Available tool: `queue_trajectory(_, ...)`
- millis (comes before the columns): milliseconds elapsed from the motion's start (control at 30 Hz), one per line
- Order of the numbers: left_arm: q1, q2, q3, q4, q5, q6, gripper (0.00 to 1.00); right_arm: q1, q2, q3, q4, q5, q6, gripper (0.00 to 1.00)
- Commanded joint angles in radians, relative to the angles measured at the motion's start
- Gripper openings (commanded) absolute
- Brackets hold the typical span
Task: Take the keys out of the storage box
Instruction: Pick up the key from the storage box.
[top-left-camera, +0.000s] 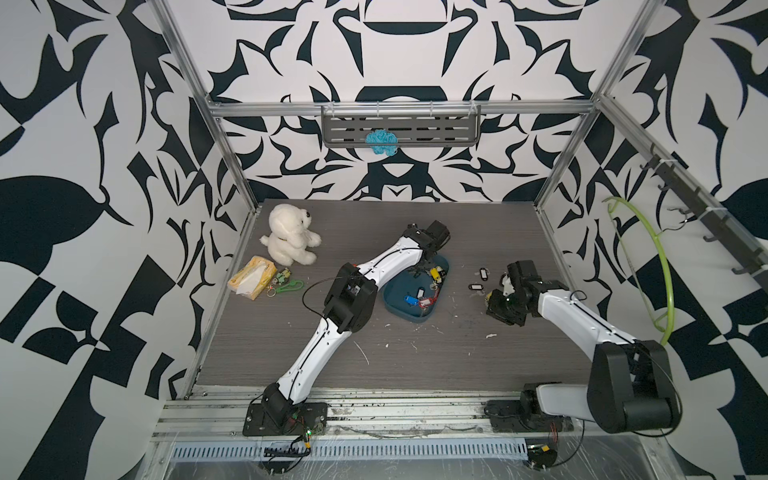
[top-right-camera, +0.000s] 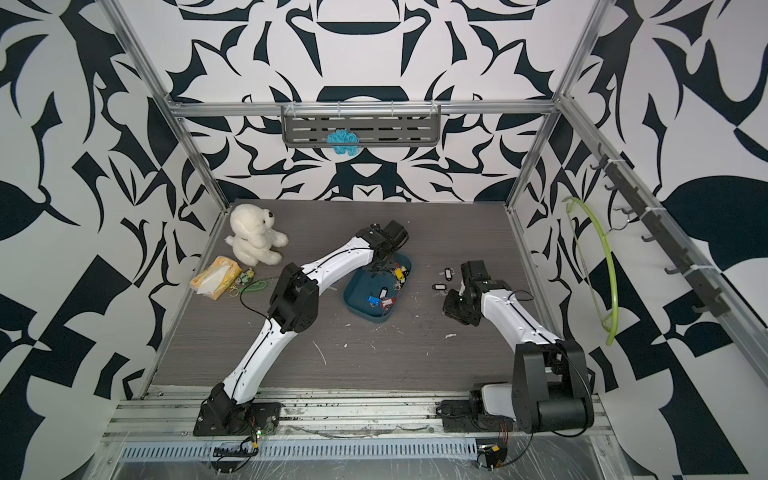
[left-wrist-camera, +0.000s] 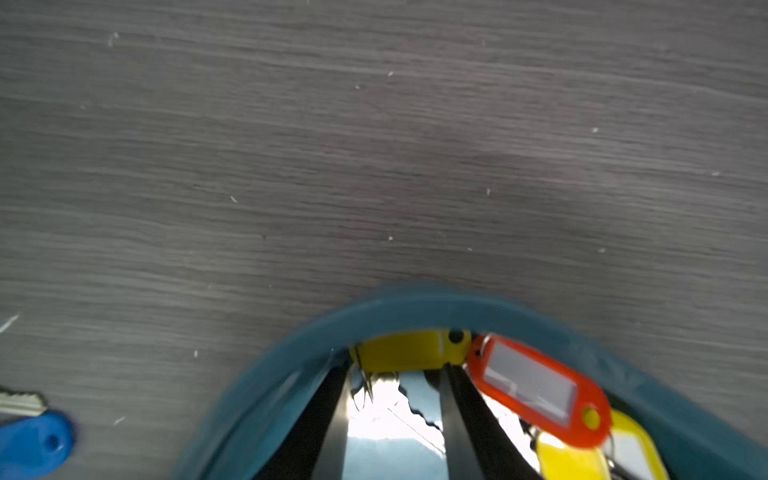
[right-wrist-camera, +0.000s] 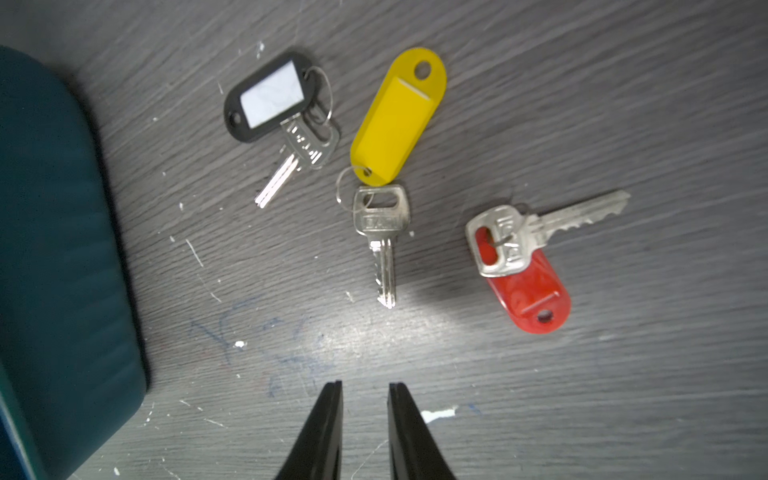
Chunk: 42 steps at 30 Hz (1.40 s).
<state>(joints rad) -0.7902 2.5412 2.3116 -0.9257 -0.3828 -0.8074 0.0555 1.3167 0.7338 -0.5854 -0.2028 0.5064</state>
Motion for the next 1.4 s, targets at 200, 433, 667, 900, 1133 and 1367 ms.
queue_trajectory(200, 0.009, 0.047, 0.027, -0.019, -0.019, -0.051, 0.32, -0.002, -0.022, -0.013, 0.019, -0.036, -0.019, 0.23)
queue_trajectory(433, 0.009, 0.034, 0.012, -0.022, -0.016, -0.049, 0.19, -0.002, -0.023, -0.011, 0.019, -0.037, -0.018, 0.22)
queue_trajectory(667, 0.008, -0.012, -0.046, -0.014, -0.022, -0.038, 0.16, -0.002, -0.017, -0.01, 0.019, -0.035, -0.02, 0.22)
queue_trajectory(900, 0.008, -0.056, -0.103, -0.01, -0.024, -0.03, 0.13, -0.003, -0.014, -0.008, 0.017, -0.035, -0.02, 0.21)
queue_trajectory(1133, 0.008, -0.089, -0.147, -0.002, -0.021, -0.024, 0.0, -0.002, -0.018, -0.008, 0.012, -0.035, -0.02, 0.21)
queue_trajectory(1367, 0.003, -0.129, -0.17, -0.014, -0.018, -0.014, 0.0, -0.002, -0.02, -0.009, 0.011, -0.034, -0.019, 0.21)
